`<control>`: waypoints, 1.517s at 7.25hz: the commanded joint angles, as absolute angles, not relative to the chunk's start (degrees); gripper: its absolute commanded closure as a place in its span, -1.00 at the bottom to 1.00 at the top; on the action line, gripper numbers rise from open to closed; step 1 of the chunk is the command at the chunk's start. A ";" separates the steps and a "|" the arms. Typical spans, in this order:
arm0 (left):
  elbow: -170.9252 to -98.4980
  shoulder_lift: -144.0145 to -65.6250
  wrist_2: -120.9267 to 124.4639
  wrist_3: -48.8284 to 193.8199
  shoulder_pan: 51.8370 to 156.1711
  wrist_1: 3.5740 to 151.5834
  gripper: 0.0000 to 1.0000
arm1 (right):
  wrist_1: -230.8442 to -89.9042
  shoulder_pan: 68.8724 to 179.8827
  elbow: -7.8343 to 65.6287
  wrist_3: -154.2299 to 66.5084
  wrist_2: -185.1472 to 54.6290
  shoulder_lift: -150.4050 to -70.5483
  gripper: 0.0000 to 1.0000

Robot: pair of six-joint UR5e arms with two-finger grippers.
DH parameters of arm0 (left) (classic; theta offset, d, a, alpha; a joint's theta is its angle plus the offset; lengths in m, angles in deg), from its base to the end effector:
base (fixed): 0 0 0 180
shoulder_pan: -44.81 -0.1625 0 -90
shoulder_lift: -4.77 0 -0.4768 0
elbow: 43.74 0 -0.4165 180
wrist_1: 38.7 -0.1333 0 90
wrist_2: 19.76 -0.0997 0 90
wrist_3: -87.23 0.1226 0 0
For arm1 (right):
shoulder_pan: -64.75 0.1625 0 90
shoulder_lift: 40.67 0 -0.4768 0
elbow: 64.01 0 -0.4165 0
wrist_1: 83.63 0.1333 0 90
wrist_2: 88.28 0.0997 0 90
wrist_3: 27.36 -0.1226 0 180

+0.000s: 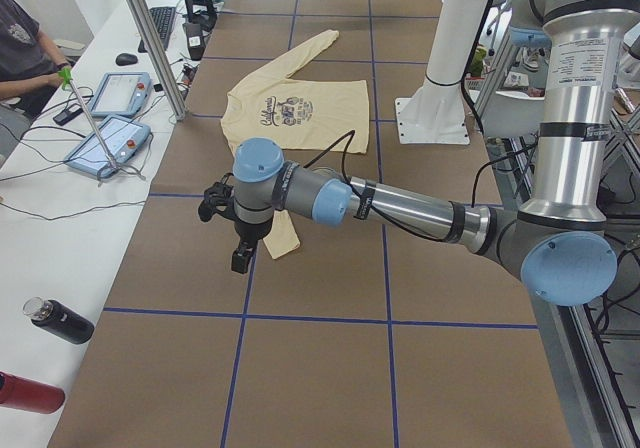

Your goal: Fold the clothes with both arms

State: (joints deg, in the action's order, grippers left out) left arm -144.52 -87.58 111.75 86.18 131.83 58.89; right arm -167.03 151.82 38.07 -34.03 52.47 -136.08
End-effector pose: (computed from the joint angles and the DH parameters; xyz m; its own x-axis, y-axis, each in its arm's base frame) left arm -0.0233 -0.5529 0.5949 0.7364 0.2559 -0.6263 -0.0351 0.9389 0.3424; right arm 0.0136 -0.4849 0.6414 0.6244 -0.0955 0.7753 -0.0229 0.9898 0.1404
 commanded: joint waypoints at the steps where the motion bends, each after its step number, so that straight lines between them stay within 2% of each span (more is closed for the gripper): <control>1: -142.80 -87.08 115.29 86.17 131.64 61.49 -1.00 | -161.78 146.50 35.31 -34.04 53.14 -134.72 -1.00; 3: -142.10 -87.86 116.29 86.09 131.29 61.58 -1.00 | -155.39 141.41 35.22 -40.69 48.24 -135.93 -1.00; 5: -142.36 -87.78 116.03 86.61 130.77 61.67 -1.00 | -140.41 136.40 35.22 -54.35 47.52 -140.93 -0.98; 6: -141.83 -87.43 115.77 86.70 130.77 62.63 -1.00 | -136.23 130.11 35.83 -64.17 43.68 -141.82 -0.98; 7: -141.65 -86.29 115.76 86.52 130.77 65.68 -1.00 | -136.19 122.57 36.79 -71.23 34.59 -141.48 -0.99; 8: -141.57 -85.85 115.85 86.35 130.77 67.02 -1.00 | -136.10 119.79 36.89 -76.87 33.20 -141.39 -0.99; 11: -141.65 -85.75 116.03 86.17 130.77 67.03 -1.00 | -136.45 117.75 36.98 -78.78 33.36 -142.70 -0.99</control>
State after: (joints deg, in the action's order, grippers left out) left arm -141.61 -85.80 115.93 86.21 130.77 66.92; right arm -136.26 118.62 36.99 -78.09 33.49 -141.98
